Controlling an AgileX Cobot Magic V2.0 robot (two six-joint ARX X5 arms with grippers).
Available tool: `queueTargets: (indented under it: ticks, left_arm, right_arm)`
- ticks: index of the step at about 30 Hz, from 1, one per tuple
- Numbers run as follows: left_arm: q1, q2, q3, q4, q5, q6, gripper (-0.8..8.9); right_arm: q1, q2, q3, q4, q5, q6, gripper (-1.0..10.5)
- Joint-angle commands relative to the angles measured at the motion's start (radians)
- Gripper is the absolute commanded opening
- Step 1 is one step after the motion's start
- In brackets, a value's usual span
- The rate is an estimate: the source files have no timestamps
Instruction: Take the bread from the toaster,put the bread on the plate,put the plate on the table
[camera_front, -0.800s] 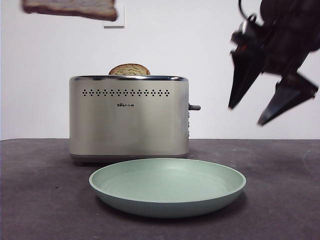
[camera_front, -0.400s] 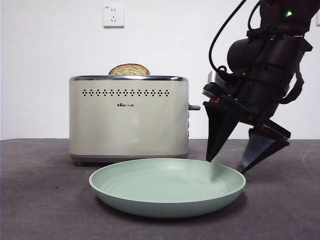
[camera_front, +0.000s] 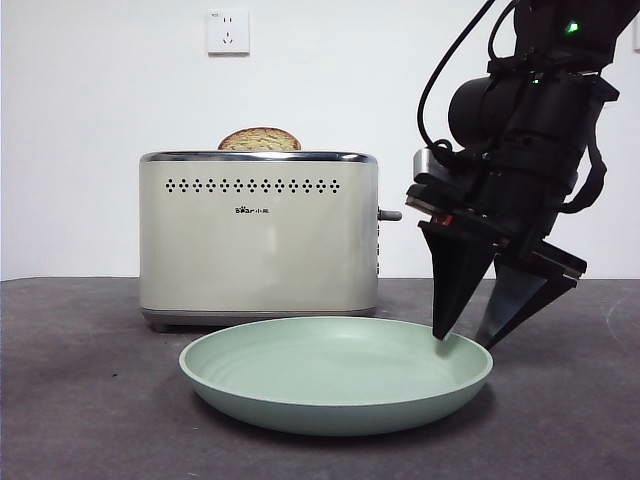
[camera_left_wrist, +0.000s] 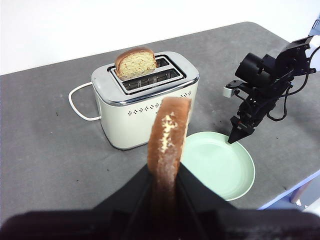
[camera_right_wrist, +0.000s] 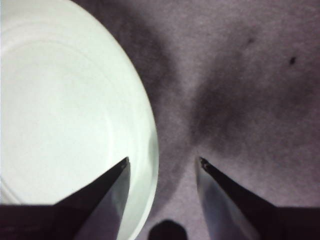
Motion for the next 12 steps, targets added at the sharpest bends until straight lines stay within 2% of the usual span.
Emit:
queueTargets:
  ticks: [1,5,9,12]
  left_arm:
    - [-0.002,-0.008,-0.005,-0.048,-0.001,-0.014,-0.08]
    - [-0.002,-0.010,-0.005,-0.050,0.005,-0.014,-0.08]
    - [-0.002,-0.009,-0.005,-0.050,0.006,-0.014,-0.08]
    - [-0.002,-0.009,-0.005,-0.046,0.006,-0.014,-0.08]
  right_arm:
    - [0.007,0.040,-0.006,-0.001,-0.009,-0.003,2.2]
    - [0.007,0.045,-0.006,0.000,-0.009,-0.003,2.0]
    - [0.007,0.045,-0.006,-0.003,-0.008,-0.007,-0.2]
    - [0.007,0.045,-0.006,-0.004,-0.009,-0.001,-0.1]
